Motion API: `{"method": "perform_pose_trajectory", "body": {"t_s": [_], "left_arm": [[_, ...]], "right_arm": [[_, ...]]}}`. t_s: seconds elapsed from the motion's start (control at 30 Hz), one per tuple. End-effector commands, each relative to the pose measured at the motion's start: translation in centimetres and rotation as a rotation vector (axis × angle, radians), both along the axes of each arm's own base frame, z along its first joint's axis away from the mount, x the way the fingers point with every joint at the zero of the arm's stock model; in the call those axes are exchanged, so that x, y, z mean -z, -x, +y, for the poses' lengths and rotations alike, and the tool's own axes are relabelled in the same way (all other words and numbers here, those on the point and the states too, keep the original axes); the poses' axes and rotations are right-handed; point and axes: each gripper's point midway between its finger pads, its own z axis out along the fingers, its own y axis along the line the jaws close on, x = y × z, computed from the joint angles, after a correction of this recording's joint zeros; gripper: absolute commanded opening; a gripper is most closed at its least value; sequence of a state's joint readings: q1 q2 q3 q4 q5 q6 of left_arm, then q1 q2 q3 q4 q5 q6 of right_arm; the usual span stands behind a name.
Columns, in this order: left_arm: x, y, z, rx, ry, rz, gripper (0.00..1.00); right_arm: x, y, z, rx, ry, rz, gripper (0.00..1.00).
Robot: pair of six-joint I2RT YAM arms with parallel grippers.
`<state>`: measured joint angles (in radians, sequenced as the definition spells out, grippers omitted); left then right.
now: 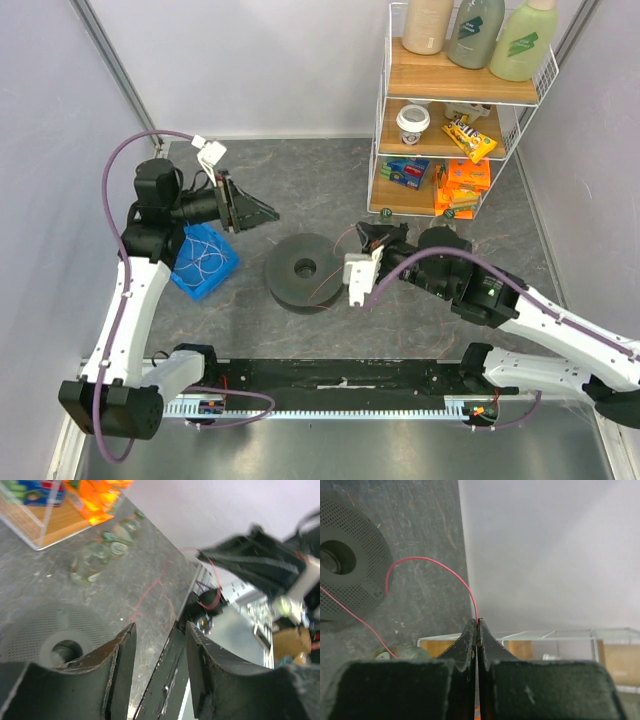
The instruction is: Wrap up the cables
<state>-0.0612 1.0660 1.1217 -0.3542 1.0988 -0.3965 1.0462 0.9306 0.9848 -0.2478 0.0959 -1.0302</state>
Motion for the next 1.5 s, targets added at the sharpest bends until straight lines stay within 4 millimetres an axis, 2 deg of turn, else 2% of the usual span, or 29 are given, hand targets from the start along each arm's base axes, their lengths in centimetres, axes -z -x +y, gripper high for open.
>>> {"method": "perform_pose_trajectory", "body": {"t_s": [0.0, 0.13, 0.33, 0.5, 0.63, 0.87, 0.93, 1.03, 1.13, 1.23, 1.47], "left_arm": [[-1.9, 5.1, -2.9, 0.228, -0.016, -0.191, 0.5], [-1.4, 6.5, -5.5, 0.287, -0.037, -0.215, 0.49], [-1.6, 7.6, -8.7, 0.372, -0.019, -0.237, 0.49], [-1.0, 6.3, -10.5, 0.316, -0.043, -0.215, 0.46], [-0.8, 7.0, -11.7, 0.36, -0.03, -0.171, 0.46], [-0.6, 6.9, -12.5, 0.366, -0.026, -0.184, 0.4], [-0.8, 6.9, -12.6, 0.367, -0.02, -0.186, 0.33], [-0.6, 6.7, -12.6, 0.358, -0.022, -0.181, 0.12], [-0.6, 6.3, -12.5, 0.333, -0.027, -0.188, 0.02], [-0.9, 6.1, -12.5, 0.312, -0.015, -0.183, 0.02], [-4.4, 4.7, -12.0, 0.183, 0.083, -0.256, 0.02]], "right_arm": [[0.0, 0.2, -2.1, 0.133, -0.135, 0.273, 0.0], [0.0, 0.0, -2.6, 0.198, -0.228, 0.422, 0.0], [-0.2, 0.2, -2.3, 0.189, -0.286, 0.509, 0.0], [-0.4, 0.4, -1.8, 0.167, -0.289, 0.522, 0.0], [-0.3, 0.3, -1.6, 0.165, -0.286, 0.525, 0.0], [-0.2, 0.3, -1.4, 0.158, -0.285, 0.53, 0.0], [-0.2, 0.3, -1.4, 0.158, -0.285, 0.53, 0.0], [-0.1, 0.3, -1.3, 0.158, -0.284, 0.532, 0.0], [-0.2, 0.3, -1.4, 0.159, -0.289, 0.533, 0.0], [0.2, 0.9, -1.0, 0.129, -0.284, 0.558, 0.0], [1.9, 3.6, 0.8, 0.006, -0.284, 0.707, 0.0]]}}
